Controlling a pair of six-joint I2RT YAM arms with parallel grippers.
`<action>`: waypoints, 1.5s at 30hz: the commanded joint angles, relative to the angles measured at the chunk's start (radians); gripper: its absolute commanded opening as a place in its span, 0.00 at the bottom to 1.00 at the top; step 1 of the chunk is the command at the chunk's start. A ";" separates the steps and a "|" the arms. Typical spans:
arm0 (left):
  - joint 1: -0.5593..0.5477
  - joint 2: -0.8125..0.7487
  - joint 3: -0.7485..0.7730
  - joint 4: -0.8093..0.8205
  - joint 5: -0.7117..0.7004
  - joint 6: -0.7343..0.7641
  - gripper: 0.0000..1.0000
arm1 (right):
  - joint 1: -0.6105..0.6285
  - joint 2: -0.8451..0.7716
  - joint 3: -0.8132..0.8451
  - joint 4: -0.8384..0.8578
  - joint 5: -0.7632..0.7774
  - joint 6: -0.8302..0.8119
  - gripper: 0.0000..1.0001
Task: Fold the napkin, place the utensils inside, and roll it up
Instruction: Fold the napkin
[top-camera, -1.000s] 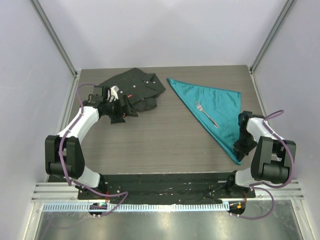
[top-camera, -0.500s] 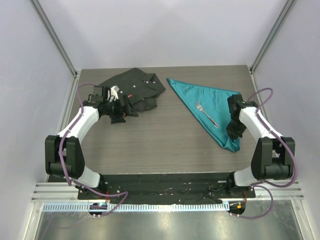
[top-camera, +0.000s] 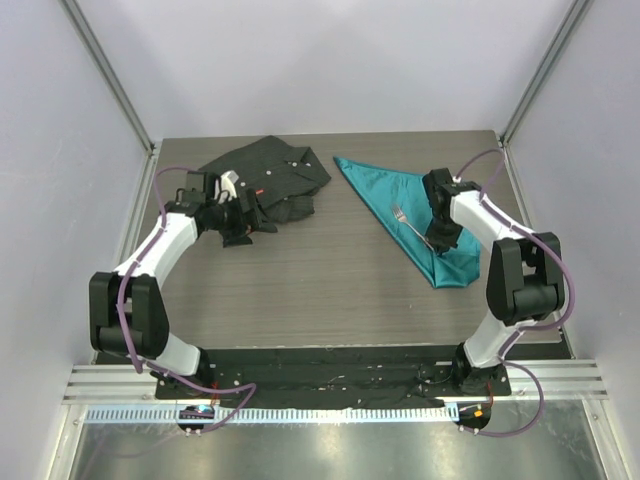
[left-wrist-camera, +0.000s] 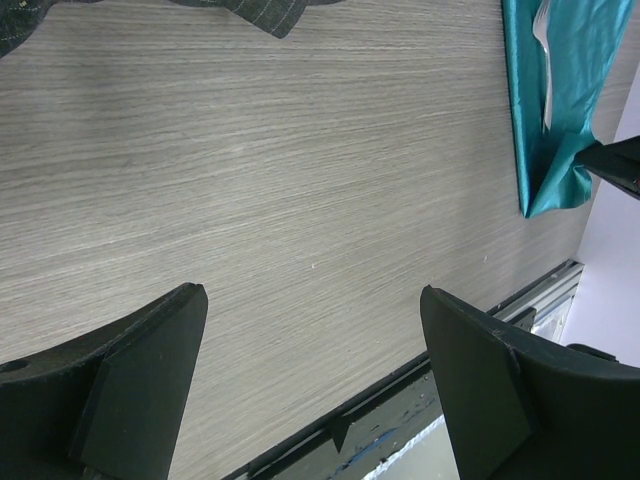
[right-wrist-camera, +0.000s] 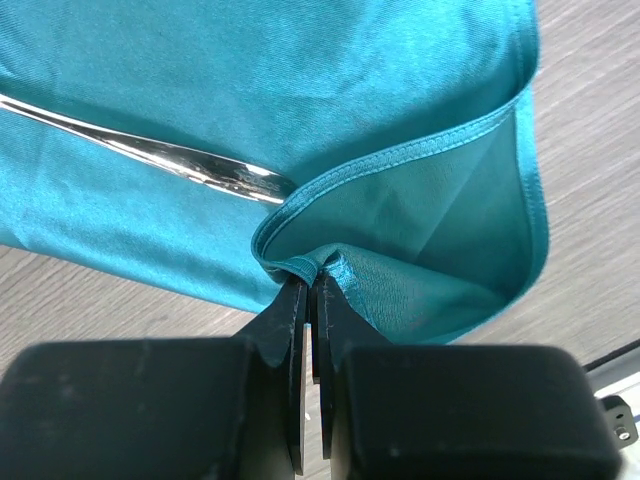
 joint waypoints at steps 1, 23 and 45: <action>-0.003 -0.043 0.013 0.033 0.021 -0.007 0.93 | 0.004 -0.126 -0.047 -0.039 0.059 0.003 0.01; -0.185 -0.049 0.123 0.088 -0.209 -0.128 0.93 | 0.013 -0.513 -0.149 -0.170 0.030 0.020 0.61; -0.279 0.097 0.159 0.237 -0.215 -0.149 0.93 | -0.017 -0.143 -0.169 0.239 -0.062 -0.143 0.61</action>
